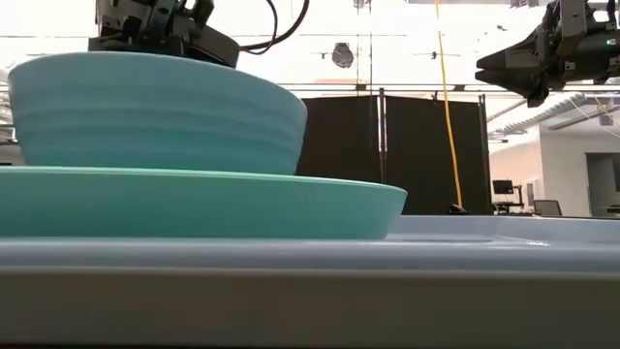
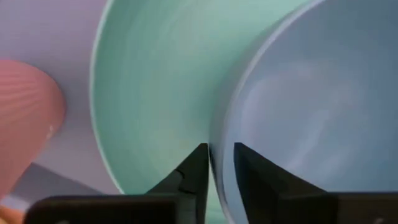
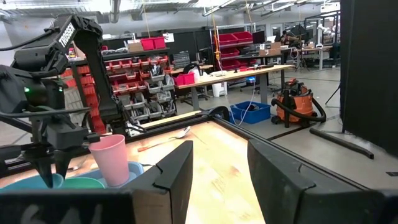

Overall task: Set up tray
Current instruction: Put the blue bowl on the green plate, then put the yellow napkin on the blue serving tray to the top right of the green plate

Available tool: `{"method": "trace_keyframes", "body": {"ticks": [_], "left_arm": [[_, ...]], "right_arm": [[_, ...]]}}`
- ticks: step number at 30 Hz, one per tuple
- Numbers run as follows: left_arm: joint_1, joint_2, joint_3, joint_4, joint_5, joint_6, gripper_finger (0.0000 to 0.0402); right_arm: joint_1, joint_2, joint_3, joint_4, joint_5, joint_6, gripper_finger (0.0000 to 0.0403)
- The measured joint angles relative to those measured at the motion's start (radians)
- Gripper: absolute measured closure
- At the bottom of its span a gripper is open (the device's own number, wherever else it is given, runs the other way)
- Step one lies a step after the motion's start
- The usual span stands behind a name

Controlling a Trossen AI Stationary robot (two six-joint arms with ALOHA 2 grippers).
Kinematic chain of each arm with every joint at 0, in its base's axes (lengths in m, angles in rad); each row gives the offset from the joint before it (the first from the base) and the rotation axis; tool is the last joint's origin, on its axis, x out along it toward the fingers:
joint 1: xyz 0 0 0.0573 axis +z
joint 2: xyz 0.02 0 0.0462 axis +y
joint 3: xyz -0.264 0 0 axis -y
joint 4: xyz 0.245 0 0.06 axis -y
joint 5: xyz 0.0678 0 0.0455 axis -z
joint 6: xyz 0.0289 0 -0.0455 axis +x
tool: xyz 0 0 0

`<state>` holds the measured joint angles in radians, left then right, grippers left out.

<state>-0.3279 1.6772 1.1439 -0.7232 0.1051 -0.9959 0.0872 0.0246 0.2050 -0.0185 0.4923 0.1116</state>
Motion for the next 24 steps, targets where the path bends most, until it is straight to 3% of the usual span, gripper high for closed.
{"method": "trace_keyframes", "body": {"ticks": [7,12,18,22,24], "left_arm": [[0.002,-0.044,0.000,0.080,-0.017,0.056,0.0292],[0.002,-0.142,0.001,0.142,-0.101,0.119,0.0290],[0.002,-0.269,0.001,0.102,-0.223,0.192,0.0289],[-0.006,-0.323,0.000,0.046,-0.331,0.212,0.0289],[-0.016,-0.338,0.000,0.059,-0.393,0.265,0.0289]], "right_arm": [[0.000,0.000,0.000,0.000,0.000,0.000,0.0261],[0.000,0.000,0.000,0.000,-0.001,0.007,0.0261],[0.000,0.000,0.000,-0.010,-0.001,0.014,0.0261],[0.000,0.000,0.003,-0.074,-0.001,0.148,0.0261],[0.000,0.001,0.034,-0.232,-0.006,0.271,0.0261]]}}
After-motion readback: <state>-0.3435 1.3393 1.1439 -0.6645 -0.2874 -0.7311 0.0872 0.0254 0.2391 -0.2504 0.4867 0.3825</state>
